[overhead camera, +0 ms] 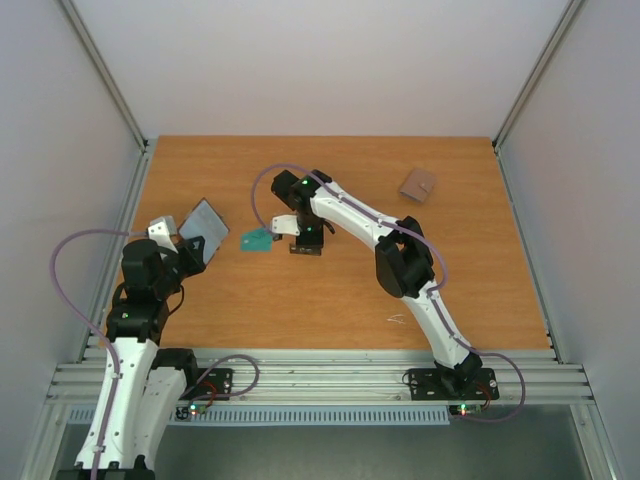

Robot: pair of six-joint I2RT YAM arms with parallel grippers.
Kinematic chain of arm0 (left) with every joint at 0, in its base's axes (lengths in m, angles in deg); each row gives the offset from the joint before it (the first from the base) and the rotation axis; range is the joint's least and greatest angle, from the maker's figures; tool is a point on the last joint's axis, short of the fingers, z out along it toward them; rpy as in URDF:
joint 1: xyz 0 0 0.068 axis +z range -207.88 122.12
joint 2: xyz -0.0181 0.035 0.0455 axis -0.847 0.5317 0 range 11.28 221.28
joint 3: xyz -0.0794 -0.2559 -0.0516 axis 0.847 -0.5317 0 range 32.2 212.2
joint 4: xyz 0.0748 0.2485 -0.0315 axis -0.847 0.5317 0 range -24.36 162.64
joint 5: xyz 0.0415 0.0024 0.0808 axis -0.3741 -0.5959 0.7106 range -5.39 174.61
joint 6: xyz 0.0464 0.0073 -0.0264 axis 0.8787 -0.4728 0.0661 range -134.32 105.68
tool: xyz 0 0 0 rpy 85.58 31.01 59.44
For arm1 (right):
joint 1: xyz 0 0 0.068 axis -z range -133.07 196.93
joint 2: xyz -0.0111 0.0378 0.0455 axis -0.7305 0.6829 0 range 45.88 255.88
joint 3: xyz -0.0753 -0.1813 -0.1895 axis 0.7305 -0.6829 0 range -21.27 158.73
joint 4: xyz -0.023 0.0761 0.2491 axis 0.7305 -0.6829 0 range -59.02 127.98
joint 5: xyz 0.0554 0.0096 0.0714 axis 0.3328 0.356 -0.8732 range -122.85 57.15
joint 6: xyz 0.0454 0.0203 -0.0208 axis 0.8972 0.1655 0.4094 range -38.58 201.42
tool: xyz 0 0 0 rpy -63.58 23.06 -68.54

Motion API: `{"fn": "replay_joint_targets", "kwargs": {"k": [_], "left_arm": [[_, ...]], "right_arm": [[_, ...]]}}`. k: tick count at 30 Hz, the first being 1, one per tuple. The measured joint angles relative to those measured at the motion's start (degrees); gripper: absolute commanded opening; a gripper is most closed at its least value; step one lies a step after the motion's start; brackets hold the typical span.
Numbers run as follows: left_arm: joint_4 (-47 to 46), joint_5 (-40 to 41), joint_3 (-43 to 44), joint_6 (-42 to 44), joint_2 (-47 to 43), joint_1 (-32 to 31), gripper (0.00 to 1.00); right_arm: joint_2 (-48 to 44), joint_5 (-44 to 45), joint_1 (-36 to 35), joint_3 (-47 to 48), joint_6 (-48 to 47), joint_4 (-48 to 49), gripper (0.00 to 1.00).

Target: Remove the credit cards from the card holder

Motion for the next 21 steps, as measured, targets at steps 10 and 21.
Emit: {"fn": "replay_joint_targets", "kwargs": {"k": [10,21], "left_arm": [[-0.02,-0.39,-0.02,-0.42,0.22,0.15,0.0],[-1.57,-6.4,-0.02,2.49,-0.17,0.24,0.0]], "right_arm": [[2.01,5.27,0.02,-0.02,-0.09,4.85,0.26],[-1.9,18.78,0.7,-4.48,7.96,18.53,0.46]]}}
